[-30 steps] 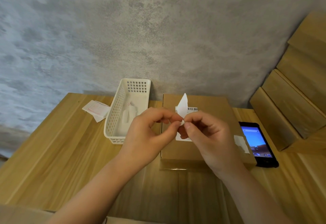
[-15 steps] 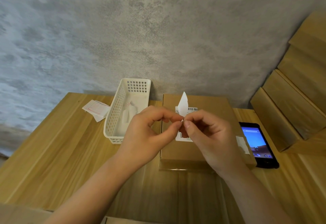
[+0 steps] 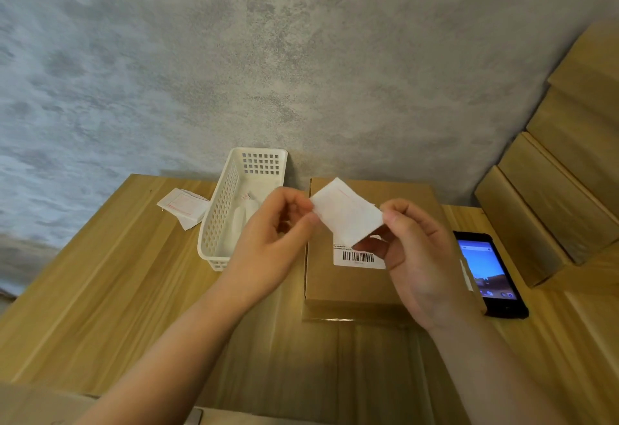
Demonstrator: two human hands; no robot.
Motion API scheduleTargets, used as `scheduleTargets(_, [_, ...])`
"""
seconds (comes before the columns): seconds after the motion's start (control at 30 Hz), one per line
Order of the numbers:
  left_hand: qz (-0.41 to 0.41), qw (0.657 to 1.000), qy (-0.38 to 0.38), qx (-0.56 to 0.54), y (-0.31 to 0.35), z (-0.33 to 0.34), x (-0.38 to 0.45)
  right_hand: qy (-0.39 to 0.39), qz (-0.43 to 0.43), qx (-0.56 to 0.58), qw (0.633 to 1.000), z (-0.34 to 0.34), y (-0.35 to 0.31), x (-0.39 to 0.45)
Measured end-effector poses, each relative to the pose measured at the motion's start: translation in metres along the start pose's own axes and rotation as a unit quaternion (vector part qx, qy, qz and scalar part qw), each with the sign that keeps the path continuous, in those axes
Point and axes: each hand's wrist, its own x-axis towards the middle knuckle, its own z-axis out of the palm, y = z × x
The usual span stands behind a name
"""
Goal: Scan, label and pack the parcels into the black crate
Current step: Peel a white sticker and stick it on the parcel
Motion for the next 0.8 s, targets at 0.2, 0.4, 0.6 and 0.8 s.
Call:
scheduleTargets(0.2, [-0.125, 0.988, -0.019, -0.088, -0.003, -0.006, 0.006, -0.030, 0.051, 0.025, 0.998, -0.010, -0.001, 0.004])
scheduleTargets(0.4, [-0.097, 0.982, -0.013, -0.164, -0.001, -0.011, 0.007, -0.051, 0.031, -0.031, 0.998, -0.015, 0.002, 0.006])
scheduleTargets(0.6, [-0.062, 0.988, -0.024, -0.142, -0.001, -0.013, 0.006, -0.060, 0.029, -0.044, 0.997, -0.021, 0.007, 0.007])
scheduleTargets(0.8, [-0.062, 0.986, 0.016, -0.153, -0.002, -0.012, 0.007, -0.062, 0.011, -0.072, 0.995, -0.023, 0.014, 0.007])
